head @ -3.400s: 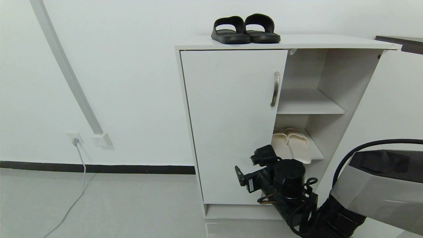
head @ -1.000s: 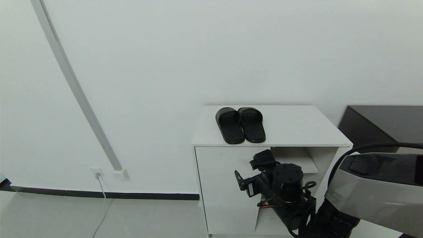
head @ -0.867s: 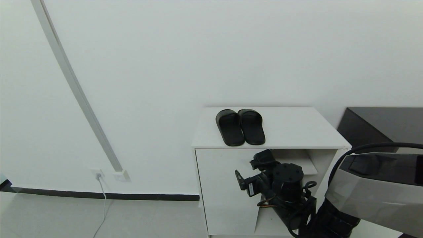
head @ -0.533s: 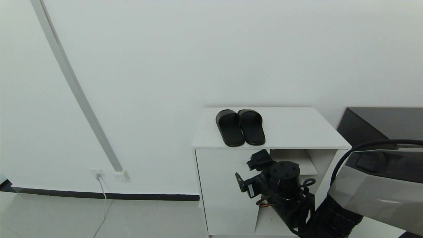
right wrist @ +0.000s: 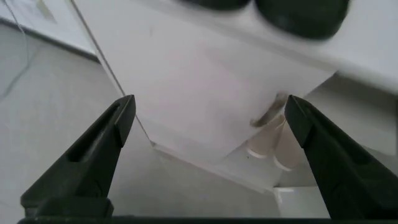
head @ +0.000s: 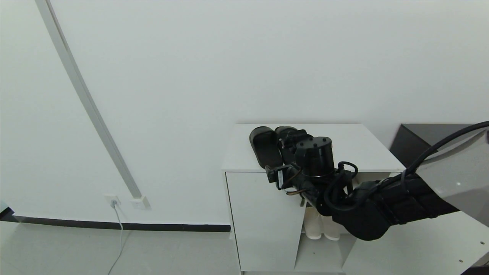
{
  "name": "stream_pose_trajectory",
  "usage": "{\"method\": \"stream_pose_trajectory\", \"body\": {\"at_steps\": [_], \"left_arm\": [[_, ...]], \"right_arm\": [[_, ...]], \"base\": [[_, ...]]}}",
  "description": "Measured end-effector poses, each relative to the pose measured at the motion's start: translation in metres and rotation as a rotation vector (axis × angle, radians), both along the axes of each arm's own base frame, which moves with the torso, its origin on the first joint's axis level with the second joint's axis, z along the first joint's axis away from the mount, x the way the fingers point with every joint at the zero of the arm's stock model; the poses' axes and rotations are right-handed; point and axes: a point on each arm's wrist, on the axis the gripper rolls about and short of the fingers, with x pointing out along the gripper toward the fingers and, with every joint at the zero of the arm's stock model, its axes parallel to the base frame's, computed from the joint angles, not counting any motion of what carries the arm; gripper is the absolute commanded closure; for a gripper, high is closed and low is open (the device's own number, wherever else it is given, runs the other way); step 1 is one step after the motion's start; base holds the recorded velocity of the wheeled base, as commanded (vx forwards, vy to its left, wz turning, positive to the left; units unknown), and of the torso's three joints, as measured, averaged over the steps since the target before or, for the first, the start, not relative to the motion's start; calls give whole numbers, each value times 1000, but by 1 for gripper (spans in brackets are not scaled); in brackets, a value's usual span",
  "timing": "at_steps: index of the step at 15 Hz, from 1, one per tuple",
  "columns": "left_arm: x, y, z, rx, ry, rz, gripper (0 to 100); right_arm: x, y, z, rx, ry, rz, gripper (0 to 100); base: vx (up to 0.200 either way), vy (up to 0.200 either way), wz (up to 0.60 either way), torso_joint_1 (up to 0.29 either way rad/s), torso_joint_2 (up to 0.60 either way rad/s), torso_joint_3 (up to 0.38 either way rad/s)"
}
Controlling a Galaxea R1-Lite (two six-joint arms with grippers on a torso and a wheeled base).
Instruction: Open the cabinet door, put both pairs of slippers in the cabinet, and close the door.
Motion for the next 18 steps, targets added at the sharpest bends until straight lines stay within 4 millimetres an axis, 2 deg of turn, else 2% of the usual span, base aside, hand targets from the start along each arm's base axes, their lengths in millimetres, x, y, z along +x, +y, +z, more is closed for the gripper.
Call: {"method": "stream_pose_trajectory", "body": {"at_steps": [1, 5, 11, 13, 18], "left_arm": [[0, 0, 0, 0, 0, 0, 100], [0, 0, 0, -1, 0, 0, 100], [0, 0, 0, -1, 1, -2, 100], [0, 0, 0, -1, 1, -1, 100], [0, 0, 0, -3, 0, 1, 100]], "right_arm": [[2, 0, 3, 10, -10, -6, 0], [4, 0, 9, 30, -45, -39, 0], [3, 2, 7, 26, -44, -42, 0], [3, 1, 3, 19, -33, -42, 0], [7, 3, -19, 20, -31, -30, 0]], "base": [[0, 0, 0, 0, 0, 0], [200, 0, 0, -6, 1, 4], [200, 0, 0, 9, 4, -2], [200, 0, 0, 0, 7, 5], [0, 0, 0, 0, 0, 0]]}}
